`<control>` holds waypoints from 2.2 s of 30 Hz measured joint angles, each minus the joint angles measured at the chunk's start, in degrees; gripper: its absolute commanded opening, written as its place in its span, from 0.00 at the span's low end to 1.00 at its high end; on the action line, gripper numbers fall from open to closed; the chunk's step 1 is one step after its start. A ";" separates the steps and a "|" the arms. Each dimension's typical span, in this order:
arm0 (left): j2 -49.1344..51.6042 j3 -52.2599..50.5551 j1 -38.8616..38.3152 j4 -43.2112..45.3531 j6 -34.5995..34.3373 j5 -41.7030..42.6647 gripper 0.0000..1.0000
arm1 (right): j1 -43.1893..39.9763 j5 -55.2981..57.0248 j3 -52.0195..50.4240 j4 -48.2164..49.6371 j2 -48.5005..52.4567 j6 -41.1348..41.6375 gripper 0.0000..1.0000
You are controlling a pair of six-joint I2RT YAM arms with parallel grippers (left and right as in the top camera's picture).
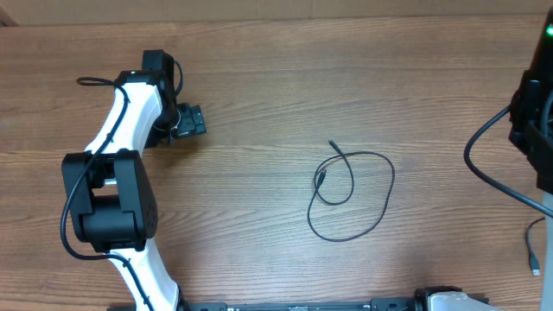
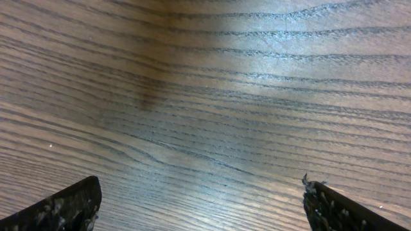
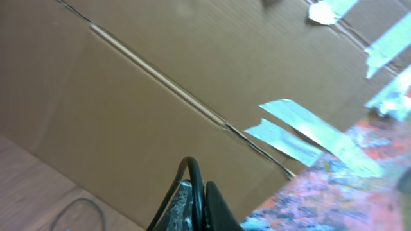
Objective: Untangle cables
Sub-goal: 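Carry the cable to the right edge and drop it off the table, then swing the right gripper back up toward the table top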
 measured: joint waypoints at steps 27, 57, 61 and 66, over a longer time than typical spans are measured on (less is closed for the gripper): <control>0.00 0.00 0.00 0.00 0.00 0.00 1.00 | -11.58 -39.58 0.00 16.96 2.78 -0.90 0.04; 0.00 0.00 0.00 0.00 0.00 0.00 0.99 | -40.35 -78.31 0.00 27.71 29.59 9.35 0.04; 0.00 0.00 0.00 0.00 0.00 0.00 1.00 | -41.46 -80.96 0.00 27.32 34.18 9.79 0.04; 0.00 0.00 0.00 0.00 0.00 0.00 1.00 | -41.57 -85.35 0.00 25.99 39.41 10.14 0.04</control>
